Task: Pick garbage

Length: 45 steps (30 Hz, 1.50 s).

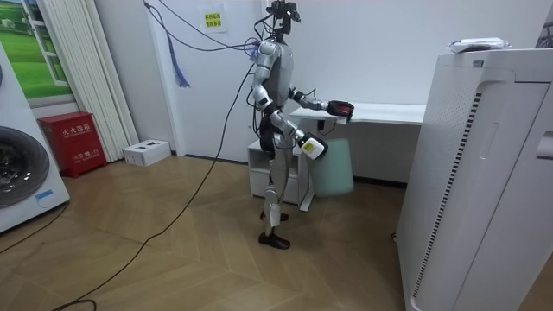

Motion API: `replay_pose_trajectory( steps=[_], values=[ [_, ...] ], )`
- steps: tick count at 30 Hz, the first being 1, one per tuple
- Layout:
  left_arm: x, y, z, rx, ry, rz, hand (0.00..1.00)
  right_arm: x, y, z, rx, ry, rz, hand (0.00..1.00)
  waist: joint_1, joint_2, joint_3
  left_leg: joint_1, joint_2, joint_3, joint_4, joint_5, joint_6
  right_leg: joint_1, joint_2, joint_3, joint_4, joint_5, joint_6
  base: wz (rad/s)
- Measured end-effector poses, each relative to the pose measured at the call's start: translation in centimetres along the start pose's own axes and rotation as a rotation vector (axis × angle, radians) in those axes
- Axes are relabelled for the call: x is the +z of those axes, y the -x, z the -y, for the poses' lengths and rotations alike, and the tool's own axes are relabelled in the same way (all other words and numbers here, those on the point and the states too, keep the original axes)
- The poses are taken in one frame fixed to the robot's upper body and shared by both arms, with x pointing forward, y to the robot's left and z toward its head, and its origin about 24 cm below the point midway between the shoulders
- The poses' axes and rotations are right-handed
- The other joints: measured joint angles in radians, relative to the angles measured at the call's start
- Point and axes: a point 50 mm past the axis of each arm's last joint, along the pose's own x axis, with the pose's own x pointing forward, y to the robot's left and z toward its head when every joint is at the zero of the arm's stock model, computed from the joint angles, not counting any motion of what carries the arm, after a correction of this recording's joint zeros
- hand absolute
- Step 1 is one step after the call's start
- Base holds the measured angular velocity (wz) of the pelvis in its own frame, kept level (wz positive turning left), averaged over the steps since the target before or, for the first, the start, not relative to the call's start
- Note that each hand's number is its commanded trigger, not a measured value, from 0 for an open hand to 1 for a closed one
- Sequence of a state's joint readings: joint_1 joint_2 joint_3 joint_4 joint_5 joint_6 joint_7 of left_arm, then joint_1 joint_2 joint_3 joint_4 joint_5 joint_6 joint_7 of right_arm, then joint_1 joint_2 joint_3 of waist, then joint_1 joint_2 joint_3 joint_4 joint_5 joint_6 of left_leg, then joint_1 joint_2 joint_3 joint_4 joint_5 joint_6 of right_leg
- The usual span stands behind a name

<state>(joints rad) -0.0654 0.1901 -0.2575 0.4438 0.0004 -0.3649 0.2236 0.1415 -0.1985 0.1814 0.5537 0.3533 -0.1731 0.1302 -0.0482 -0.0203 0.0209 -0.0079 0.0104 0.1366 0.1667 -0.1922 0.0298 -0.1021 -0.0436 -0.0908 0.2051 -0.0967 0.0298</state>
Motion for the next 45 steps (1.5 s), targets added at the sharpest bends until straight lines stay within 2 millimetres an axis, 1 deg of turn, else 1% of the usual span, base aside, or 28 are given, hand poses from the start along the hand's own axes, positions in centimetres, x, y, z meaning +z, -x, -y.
replay_pose_trajectory(
  steps=[3,7,8,10,15,16,17,18,21,25,28,33,35,37,41,45],
  values=[
    [-0.1,0.2,1.3,-0.083,0.008,-0.010,1.00,0.7,-0.6,-0.5,0.008,0.013,0.019,1.00,-0.006,0.001,0.0000,-0.004,0.000,0.002,0.000,0.000,0.000,-0.006,0.000,0.004,-0.001,0.000,0.000,-0.03],
    [0.5,0.2,3.2,-0.211,0.020,0.008,1.00,2.3,-1.5,-1.1,0.038,0.052,0.067,1.00,-0.010,0.003,-0.0003,-0.019,-0.002,0.014,0.002,0.000,0.000,-0.025,-0.002,0.009,-0.001,0.000,0.000,-0.07],
    [0.6,0.2,3.4,-0.228,0.021,0.010,1.00,2.4,-1.6,-1.2,0.041,0.057,0.071,1.00,-0.011,0.005,-0.0010,-0.019,-0.002,0.014,0.002,0.000,0.000,-0.025,-0.002,0.009,-0.001,0.000,0.000,0.00],
    [0.7,0.3,4.3,-0.287,0.032,0.015,1.00,3.1,-2.0,-1.4,0.052,0.067,0.089,1.00,-0.016,0.011,-0.0005,-0.018,-0.002,0.015,0.002,0.000,0.000,-0.025,-0.003,0.009,-0.001,0.000,0.000,0.00],
    [0.8,0.8,5.5,-0.377,0.031,0.017,1.00,3.8,-2.4,-2.0,0.076,0.054,0.112,1.00,-0.033,0.025,-0.0018,-0.019,-0.001,0.021,0.001,0.000,0.000,-0.029,-0.002,0.010,-0.001,0.000,0.000,-0.02],
    [0.9,0.9,5.9,-0.399,0.032,0.021,0.89,4.0,-2.5,-2.1,0.082,0.052,0.118,1.00,-0.032,0.028,-0.0020,-0.022,0.000,0.025,0.001,0.000,0.000,-0.035,-0.002,0.012,0.000,0.001,-0.001,-0.11],
    [0.9,0.9,6.0,-0.410,0.033,0.023,0.41,4.0,-2.5,-2.1,0.084,0.052,0.119,1.00,-0.033,0.029,-0.0027,-0.024,0.001,0.026,0.001,0.000,0.000,-0.038,-0.003,0.012,0.000,0.001,-0.002,-0.11],
    [1.0,1.0,6.3,-0.429,0.033,0.027,0.00,4.0,-2.5,-2.3,0.089,0.054,0.119,1.00,-0.035,0.030,-0.0031,-0.029,0.005,0.028,0.002,0.000,0.000,-0.043,-0.003,0.011,0.000,0.003,-0.003,-0.06],
    [1.1,1.2,6.8,-0.467,0.033,0.028,0.00,3.9,-2.5,-2.4,0.094,0.054,0.116,1.00,-0.041,0.030,-0.0030,-0.035,0.006,0.032,0.002,0.000,0.000,-0.051,-0.001,0.013,0.002,0.004,-0.005,-0.05],
    [1.1,1.3,7.0,-0.485,0.033,0.027,0.00,4.0,-2.5,-2.5,0.095,0.055,0.119,1.00,-0.041,0.030,-0.0030,-0.033,0.010,0.051,0.002,0.000,0.000,-0.058,0.002,0.026,0.006,0.005,-0.006,-0.10],
    [1.0,1.4,7.1,-0.495,0.030,0.020,0.00,4.1,-2.6,-2.4,0.094,0.056,0.123,1.00,-0.041,0.030,-0.0030,-0.033,0.010,0.054,0.002,0.000,0.000,-0.065,0.004,0.034,0.014,0.005,-0.007,-0.08],
    [1.0,1.4,7.2,-0.501,0.029,0.017,0.00,3.9,-2.5,-2.6,0.104,0.060,0.115,1.00,-0.043,0.030,-0.0029,-0.033,0.011,0.055,0.002,0.000,0.000,-0.066,0.004,0.034,0.017,0.006,-0.007,-0.01],
    [0.9,1.4,7.2,-0.501,0.028,0.016,0.00,3.7,-2.5,-2.7,0.107,0.063,0.107,1.00,-0.044,0.030,-0.0029,-0.033,0.011,0.056,0.002,0.000,0.000,-0.066,0.004,0.034,0.017,0.006,-0.007,0.00],
    [0.9,1.4,7.1,-0.499,0.024,0.012,0.00,3.8,-2.5,-2.6,0.104,0.062,0.110,1.00,-0.054,0.030,-0.0029,-0.031,0.011,0.055,0.002,0.000,0.000,-0.065,0.005,0.036,0.017,0.006,-0.007,0.00],
    [0.8,1.4,6.9,-0.497,0.016,0.009,0.00,3.7,-2.4,-2.5,0.097,0.059,0.108,1.00,-0.063,0.030,-0.0027,-0.028,0.012,0.057,0.002,0.000,0.000,-0.065,0.008,0.040,0.016,0.006,-0.008,-0.03],
    [0.6,1.4,6.5,-0.489,0.001,0.003,0.00,3.4,-2.2,-2.4,0.093,0.056,0.098,1.00,-0.066,0.029,-0.0025,-0.020,0.015,0.073,0.001,0.000,0.000,-0.062,0.011,0.048,0.016,0.007,-0.008,-0.08]
  ],
)
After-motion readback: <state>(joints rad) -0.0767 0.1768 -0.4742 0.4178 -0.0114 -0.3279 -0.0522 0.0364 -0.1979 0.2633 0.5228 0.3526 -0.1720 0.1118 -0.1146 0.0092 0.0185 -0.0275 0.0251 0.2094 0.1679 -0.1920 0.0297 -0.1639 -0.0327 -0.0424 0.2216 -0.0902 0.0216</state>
